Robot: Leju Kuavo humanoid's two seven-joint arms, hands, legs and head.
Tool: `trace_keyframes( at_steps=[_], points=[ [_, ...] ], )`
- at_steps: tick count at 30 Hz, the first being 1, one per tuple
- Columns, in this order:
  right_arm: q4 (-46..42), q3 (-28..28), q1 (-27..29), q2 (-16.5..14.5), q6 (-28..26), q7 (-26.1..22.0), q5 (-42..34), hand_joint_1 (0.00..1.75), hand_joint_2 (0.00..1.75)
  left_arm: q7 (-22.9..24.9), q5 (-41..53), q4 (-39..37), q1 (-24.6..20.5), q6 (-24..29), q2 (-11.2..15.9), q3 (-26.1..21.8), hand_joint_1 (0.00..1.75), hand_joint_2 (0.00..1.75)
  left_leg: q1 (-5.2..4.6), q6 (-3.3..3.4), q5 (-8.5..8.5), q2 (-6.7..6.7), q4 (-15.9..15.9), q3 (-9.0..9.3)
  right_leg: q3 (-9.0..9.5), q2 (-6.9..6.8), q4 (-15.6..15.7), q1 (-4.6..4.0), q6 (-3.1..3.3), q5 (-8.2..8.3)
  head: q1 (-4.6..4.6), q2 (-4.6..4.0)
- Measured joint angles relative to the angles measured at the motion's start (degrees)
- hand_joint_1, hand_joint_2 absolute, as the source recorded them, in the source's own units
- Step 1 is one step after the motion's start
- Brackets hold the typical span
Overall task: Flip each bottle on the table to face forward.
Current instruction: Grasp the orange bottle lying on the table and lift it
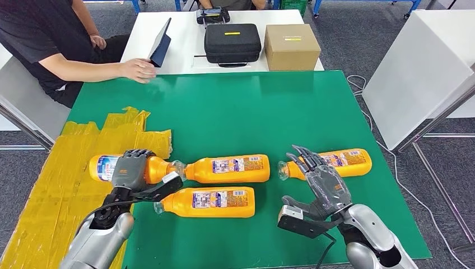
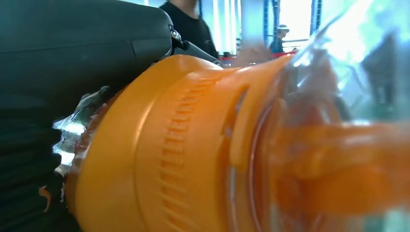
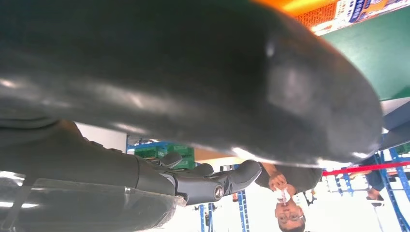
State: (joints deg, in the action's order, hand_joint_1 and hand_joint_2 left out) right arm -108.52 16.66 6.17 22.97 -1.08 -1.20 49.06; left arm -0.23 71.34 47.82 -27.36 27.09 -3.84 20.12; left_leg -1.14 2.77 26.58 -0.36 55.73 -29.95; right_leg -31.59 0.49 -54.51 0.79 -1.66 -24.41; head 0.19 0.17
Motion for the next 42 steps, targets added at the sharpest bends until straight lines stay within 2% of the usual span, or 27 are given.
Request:
trace_keyframes(
  at_steps=[10,11,13,14,15,17,30,42],
  points=[
    [-0.2,-0.1,-0.1,0.7,0.3,0.0,-0.3,0.00,0.00,0.3,-0.1,-2.5,-2.3,-0.2,-1.9,1.4,1.75,1.75,0.01,0.00,0.00,0.05,0.0,0.01,-0.02,0.02,0.0,-0.01,-0.12,0.07,-0.02,0.00],
    [-0.2,-0.2,-0.1,0.7,0.3,0.0,-0.3,0.00,0.00,0.3,-0.2,-2.7,-2.4,-0.2,-1.9,1.5,1.39,1.75,0.01,0.00,0.00,0.05,0.0,0.01,-0.02,0.02,0.0,-0.01,-0.12,0.07,-0.02,0.00],
    [-0.2,-0.2,-0.2,0.7,0.3,0.0,-0.4,0.00,0.00,0.7,-0.4,-3.1,-2.8,-0.6,-2.0,1.5,0.52,1.75,0.01,0.00,0.00,0.06,0.0,0.00,-0.02,0.02,0.0,-0.01,-0.12,0.07,-0.02,0.00],
    [-0.2,-0.2,-0.5,0.7,0.4,0.0,-0.6,0.00,0.00,1.1,-0.7,-3.5,-3.1,-1.2,-2.0,1.6,0.08,1.31,0.01,0.00,0.00,0.06,0.0,0.00,-0.02,0.02,0.0,-0.01,-0.12,0.08,-0.03,0.00],
    [-0.2,-0.2,-0.8,0.7,0.6,0.0,-0.7,0.00,0.00,1.7,-1.1,-4.0,-3.5,-2.0,-2.0,1.6,0.00,0.87,0.01,0.00,0.00,0.07,0.0,0.00,-0.01,0.02,0.0,-0.01,-0.12,0.08,-0.02,0.00],
    [0.0,-0.1,-1.6,0.7,1.1,0.0,-1.1,0.00,0.00,3.0,-1.8,-5.4,-4.6,-3.8,-2.0,1.5,0.00,0.00,0.01,-0.01,-0.02,0.07,0.0,0.00,-0.01,0.02,0.0,-0.01,-0.12,0.08,-0.02,0.01],
    [1.7,1.0,-5.1,0.9,3.1,-1.0,-2.7,0.00,0.00,9.0,-0.5,-12.3,-7.5,-9.1,-0.8,-1.7,0.00,0.00,0.01,0.00,-0.04,0.05,0.0,-0.01,0.00,0.02,0.0,-0.01,-0.12,0.08,-0.02,0.00],
    [1.9,2.1,-4.6,2.5,2.9,-0.3,-2.8,0.00,0.00,9.8,2.0,-14.8,-8.5,-10.1,0.9,-4.8,0.00,0.00,0.01,0.01,-0.06,-0.02,0.0,-0.01,0.01,-0.03,0.0,-0.01,-0.12,0.08,-0.01,0.00]
  ],
)
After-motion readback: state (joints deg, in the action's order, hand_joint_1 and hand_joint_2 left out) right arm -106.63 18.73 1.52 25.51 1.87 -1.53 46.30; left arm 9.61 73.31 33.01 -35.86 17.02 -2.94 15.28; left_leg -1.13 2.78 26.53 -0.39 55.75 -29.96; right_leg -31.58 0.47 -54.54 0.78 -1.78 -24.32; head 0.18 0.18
